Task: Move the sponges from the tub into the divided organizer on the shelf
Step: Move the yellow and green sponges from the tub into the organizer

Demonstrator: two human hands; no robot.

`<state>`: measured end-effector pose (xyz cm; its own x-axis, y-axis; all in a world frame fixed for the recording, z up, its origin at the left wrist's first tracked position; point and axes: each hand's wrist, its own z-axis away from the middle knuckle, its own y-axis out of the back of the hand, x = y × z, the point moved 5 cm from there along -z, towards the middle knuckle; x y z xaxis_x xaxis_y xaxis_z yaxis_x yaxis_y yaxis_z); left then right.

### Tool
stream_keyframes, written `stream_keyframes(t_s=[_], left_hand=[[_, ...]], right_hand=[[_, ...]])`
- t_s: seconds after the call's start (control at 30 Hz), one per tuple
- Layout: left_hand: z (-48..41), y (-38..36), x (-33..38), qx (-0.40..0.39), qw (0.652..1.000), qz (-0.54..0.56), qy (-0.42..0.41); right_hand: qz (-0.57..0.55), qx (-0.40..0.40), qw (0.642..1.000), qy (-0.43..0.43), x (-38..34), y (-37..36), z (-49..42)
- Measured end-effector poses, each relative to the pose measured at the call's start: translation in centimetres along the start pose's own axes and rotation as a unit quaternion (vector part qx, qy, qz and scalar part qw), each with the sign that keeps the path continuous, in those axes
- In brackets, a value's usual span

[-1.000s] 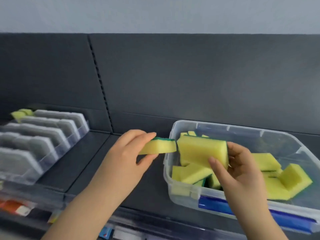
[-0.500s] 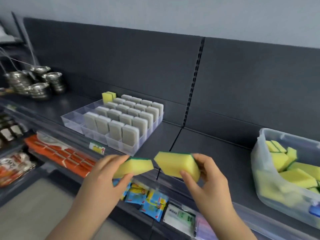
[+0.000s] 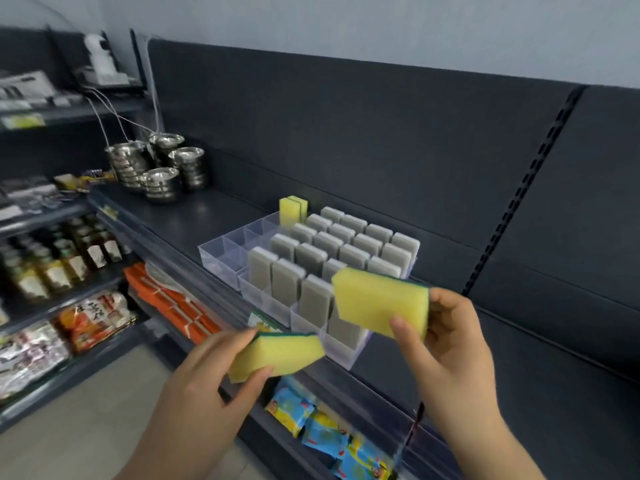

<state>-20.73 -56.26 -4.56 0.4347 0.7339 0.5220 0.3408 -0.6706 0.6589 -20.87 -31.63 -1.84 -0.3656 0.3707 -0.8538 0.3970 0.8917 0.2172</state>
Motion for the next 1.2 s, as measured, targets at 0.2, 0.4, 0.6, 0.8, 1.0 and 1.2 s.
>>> stream_keyframes(t_s=[0.2, 0.4, 0.6, 0.8, 1.0, 1.2], left_hand=[[-10.9, -0.9, -1.9, 0.008, 0.999, -0.025, -0.045], [-17.8, -2.3, -5.0, 0.026, 0.999, -0.01, -0.024], [-21.0, -3.0, -8.9, 0.013, 0.999, -0.024, -0.029], [-26.0, -4.0, -14.4, 0.019, 0.998, 0.026, -0.048], [-31.6, -5.4, -21.3, -0.019, 0.989, 0.096, -0.107], [-35.8, -5.1, -28.6, -0.038, 0.982, 0.129, -0.13]], right_hand=[[-0.029, 0.054, 0.998, 0.013, 1.6, -1.4, -9.0], [-0.006, 0.044, 0.999, 0.009, 3.4, -3.2, -15.5], [0.029, 0.038, 0.999, -0.004, 5.0, -5.4, -18.2], [0.114, 0.004, 0.993, 0.016, 4.0, -9.4, -22.1], [0.19, -0.011, 0.982, 0.013, 2.3, -17.7, -25.9], [0.278, -0.036, 0.96, -0.026, 5.2, -26.7, -30.4]])
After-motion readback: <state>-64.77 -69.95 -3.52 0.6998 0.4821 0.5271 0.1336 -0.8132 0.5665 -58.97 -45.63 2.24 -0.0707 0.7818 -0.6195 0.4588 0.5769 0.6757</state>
